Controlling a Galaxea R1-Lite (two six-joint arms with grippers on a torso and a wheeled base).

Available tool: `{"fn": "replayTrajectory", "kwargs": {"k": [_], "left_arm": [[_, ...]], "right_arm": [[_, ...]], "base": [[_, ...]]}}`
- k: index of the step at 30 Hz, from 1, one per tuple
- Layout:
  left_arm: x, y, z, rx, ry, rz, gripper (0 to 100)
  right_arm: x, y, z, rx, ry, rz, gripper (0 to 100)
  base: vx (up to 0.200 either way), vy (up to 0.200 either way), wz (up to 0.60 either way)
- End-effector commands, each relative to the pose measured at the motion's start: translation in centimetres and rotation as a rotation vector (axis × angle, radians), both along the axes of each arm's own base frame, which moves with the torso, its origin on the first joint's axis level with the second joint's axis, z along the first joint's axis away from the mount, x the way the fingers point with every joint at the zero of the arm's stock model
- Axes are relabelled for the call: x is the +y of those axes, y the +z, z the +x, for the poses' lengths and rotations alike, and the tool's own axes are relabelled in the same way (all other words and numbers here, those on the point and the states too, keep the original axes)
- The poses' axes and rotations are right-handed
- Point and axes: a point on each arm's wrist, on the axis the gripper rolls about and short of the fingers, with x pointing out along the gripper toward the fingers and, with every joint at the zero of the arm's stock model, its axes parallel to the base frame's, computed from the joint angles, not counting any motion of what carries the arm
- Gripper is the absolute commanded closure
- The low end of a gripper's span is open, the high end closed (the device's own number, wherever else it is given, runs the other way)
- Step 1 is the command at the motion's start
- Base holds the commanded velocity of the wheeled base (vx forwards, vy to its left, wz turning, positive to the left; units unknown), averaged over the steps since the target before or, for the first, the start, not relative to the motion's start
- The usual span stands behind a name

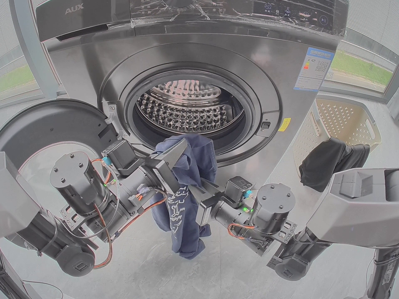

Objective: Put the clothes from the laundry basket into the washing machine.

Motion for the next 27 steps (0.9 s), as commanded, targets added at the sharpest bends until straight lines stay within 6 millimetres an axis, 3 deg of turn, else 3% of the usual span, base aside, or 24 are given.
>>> {"fn": "replayTrajectory", "kwargs": {"k": [1,7,14,15,23,27], "left_arm": [[0.4,-0.3,0.5,0.008,0.020,0.006,100],[0.5,-0.4,0.6,0.010,0.028,0.008,100],[0.5,-0.2,0.6,0.004,0.028,0.004,100],[0.6,0.0,0.5,0.000,0.028,0.001,100],[0.5,0.3,0.6,-0.013,0.028,-0.007,100],[0.5,0.3,0.6,-0.013,0.028,-0.007,100]], "right_arm": [[-0.6,1.6,-1.0,-0.016,0.007,0.023,100],[-2.4,3.2,-2.4,-0.019,0.004,0.031,100],[-2.5,3.0,-2.7,-0.006,0.010,0.021,100],[-2.5,2.6,-2.7,0.003,0.009,0.010,0],[-1.5,-0.4,-2.4,0.057,0.025,-0.053,0],[-0.4,-0.8,-2.9,0.051,0.057,-0.055,0]], "base": [[0.000,0.000,0.00],[0.000,0.000,0.00],[0.000,0.000,0.00],[0.000,0.000,0.00],[0.000,0.000,0.00],[0.000,0.000,0.00]]}}
